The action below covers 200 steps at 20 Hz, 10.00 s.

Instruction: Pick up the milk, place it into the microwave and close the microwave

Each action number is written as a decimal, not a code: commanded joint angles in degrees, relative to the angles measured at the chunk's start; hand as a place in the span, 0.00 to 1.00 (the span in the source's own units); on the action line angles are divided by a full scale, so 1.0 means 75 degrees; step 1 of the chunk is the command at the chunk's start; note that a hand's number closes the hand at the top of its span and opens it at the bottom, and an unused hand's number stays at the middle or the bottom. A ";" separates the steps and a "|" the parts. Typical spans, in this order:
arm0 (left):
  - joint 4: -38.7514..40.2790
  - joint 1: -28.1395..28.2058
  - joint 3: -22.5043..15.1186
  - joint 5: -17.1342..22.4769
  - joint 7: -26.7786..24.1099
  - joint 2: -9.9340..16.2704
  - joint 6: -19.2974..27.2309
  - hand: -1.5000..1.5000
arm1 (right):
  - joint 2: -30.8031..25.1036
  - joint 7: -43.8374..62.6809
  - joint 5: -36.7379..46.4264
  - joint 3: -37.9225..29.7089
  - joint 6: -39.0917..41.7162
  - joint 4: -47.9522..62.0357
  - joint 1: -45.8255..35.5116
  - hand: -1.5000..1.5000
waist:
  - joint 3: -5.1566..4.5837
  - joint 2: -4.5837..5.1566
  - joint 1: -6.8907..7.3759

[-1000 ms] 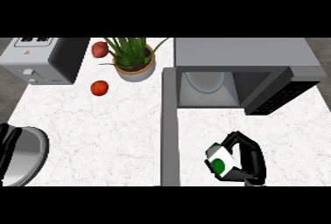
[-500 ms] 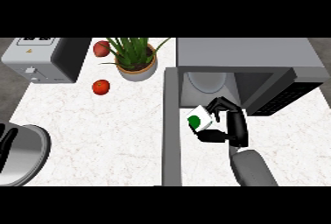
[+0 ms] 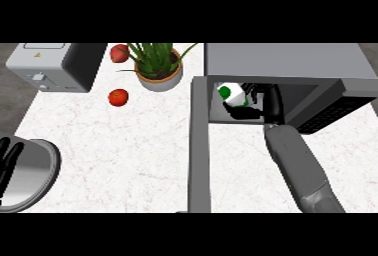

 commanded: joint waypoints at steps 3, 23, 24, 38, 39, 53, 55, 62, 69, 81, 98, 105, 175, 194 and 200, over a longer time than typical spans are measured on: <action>-0.0109 0.0107 0.0059 0.0209 -0.0011 0.0038 -0.0198 0.00 | -0.0376 -0.0295 0.0261 -0.0567 -0.0722 0.2155 -0.1363 1.00 | 0.0007 0.0072 0.0218; -0.0008 -0.0357 -0.0299 -0.0430 0.0107 0.0061 -0.0139 0.00 | -0.0730 -0.0195 0.1519 -0.0111 -0.1876 0.4333 -0.2833 0.00 | 0.0020 0.0214 0.0494; 0.0334 -0.0437 -0.0318 -0.0685 -0.0076 0.0080 -0.0182 0.00 | -0.0689 0.0077 0.1542 -0.0097 -0.1789 0.4350 -0.3212 0.00 | 0.0013 0.0209 0.0460; 0.0064 -0.0114 -0.0642 -0.1122 -0.0252 -0.0244 -0.0136 0.00 | -0.0855 -0.0441 0.1131 -0.0671 -0.2311 0.4159 -0.2917 0.00 | 0.0014 0.0171 0.0357; 0.0084 -0.0118 -0.0277 -0.0657 -0.0171 0.0080 -0.0370 0.00 | -0.0931 -0.0459 0.0989 -0.0822 -0.2300 0.4098 -0.2890 0.00 | 0.0013 0.0163 0.0363; -0.0272 0.0424 -0.0573 -0.1155 -0.0243 -0.0225 -0.0319 0.00 | -0.1695 -0.1405 0.0617 -0.1319 -0.1559 0.3707 -0.2469 0.00 | 0.0012 0.0075 0.0148; -0.0257 0.0007 -0.0885 -0.1476 -0.0039 -0.0399 -0.0051 0.00 | -0.1591 -0.1324 0.0570 -0.1361 -0.1208 0.3768 -0.2604 0.00 | 0.0014 0.0081 0.0104; -0.0554 0.0608 -0.0969 -0.1462 -0.0162 -0.0518 -0.0052 0.00 | -0.1475 -0.1633 0.0111 -0.1751 -0.0224 0.3535 -0.2189 0.00 | 0.0007 0.0005 -0.0005; -0.0623 0.0907 -0.1115 -0.1447 -0.0289 -0.0502 -0.0164 0.00 | -0.1234 -0.1706 -0.0100 -0.1748 0.0671 0.3066 -0.1561 0.00 | -0.0005 -0.0076 -0.0184; -0.0504 0.0831 -0.1705 -0.1792 -0.0270 -0.0523 0.0447 0.00 | -0.0398 -0.2095 -0.0284 -0.1555 0.1460 0.2485 0.0141 0.00 | -0.0009 -0.0119 -0.0364; -0.0036 0.0593 -0.2368 -0.1366 -0.0045 0.0020 -0.1089 1.00 | 0.0555 -0.2552 -0.1011 -0.0925 0.3440 -0.0328 0.3642 0.00 | -0.0019 -0.0126 -0.0377; 0.0714 0.0135 -0.3205 -0.2347 -0.0477 -0.0421 -0.0917 1.00 | 0.0119 -0.2637 -0.1399 -0.0512 0.4447 -0.2802 0.5903 0.00 | -0.0017 -0.0106 -0.0370; 1.0603 -0.9463 -0.7295 0.3029 -0.3023 -0.0523 0.6196 1.00 | -0.1957 -0.0929 -0.4124 0.0789 0.6802 -1.0732 1.0070 0.00 | -0.0038 0.0510 -0.2792; 1.1084 -0.9800 -0.7399 0.3766 -0.3765 -0.0522 0.6371 1.00 | -0.2444 -0.0616 -0.4784 0.0596 0.7072 -1.1549 1.0208 0.00 | -0.0024 0.0581 -0.3050; 1.1159 -0.9819 -0.7510 0.3996 -0.3899 -0.0522 0.6389 1.00 | -0.2500 -0.0563 -0.5234 0.0651 0.7227 -1.1602 1.0375 0.00 | -0.0001 0.0588 -0.3072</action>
